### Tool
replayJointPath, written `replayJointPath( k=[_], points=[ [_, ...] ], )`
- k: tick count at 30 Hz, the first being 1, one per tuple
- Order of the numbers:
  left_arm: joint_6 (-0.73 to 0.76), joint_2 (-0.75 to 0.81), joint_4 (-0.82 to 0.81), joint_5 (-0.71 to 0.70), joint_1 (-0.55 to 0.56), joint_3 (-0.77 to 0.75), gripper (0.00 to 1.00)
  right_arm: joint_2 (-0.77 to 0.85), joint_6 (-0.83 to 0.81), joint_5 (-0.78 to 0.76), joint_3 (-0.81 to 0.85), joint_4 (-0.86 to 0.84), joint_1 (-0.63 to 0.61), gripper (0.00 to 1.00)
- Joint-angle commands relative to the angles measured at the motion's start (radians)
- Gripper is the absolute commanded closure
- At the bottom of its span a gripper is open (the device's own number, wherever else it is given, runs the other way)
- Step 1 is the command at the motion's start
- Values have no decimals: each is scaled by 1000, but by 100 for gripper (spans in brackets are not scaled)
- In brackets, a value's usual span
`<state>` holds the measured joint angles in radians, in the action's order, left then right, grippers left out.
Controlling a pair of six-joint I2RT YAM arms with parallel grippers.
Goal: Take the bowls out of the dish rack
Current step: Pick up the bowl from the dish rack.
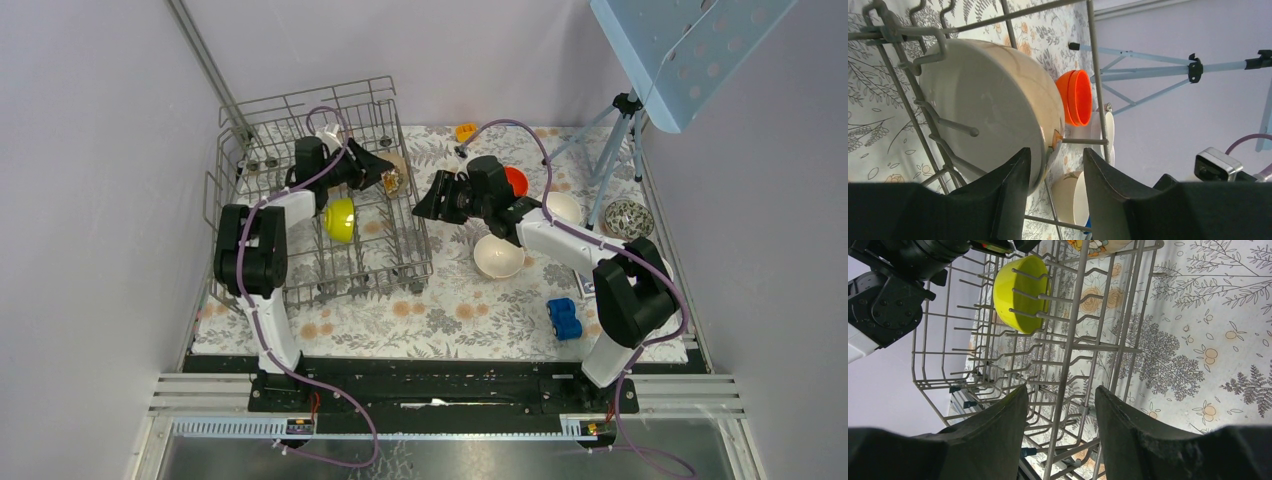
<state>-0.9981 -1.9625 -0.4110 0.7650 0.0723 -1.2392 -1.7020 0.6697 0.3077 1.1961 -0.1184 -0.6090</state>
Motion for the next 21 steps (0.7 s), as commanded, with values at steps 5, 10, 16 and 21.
replayJointPath(
  k=[5,10,16,21],
  points=[
    [-23,-32,-95,56,29,-44,68,1,-1,28,-4,-37,13,43],
    [-54,-26,-143,71,29,-39,82,-6,4,36,-8,-46,17,46],
    [-114,-18,-248,90,29,-16,100,-13,13,46,-15,-53,28,46],
    [-192,2,-366,101,29,12,100,-10,9,37,-15,-46,29,41]
  ],
)
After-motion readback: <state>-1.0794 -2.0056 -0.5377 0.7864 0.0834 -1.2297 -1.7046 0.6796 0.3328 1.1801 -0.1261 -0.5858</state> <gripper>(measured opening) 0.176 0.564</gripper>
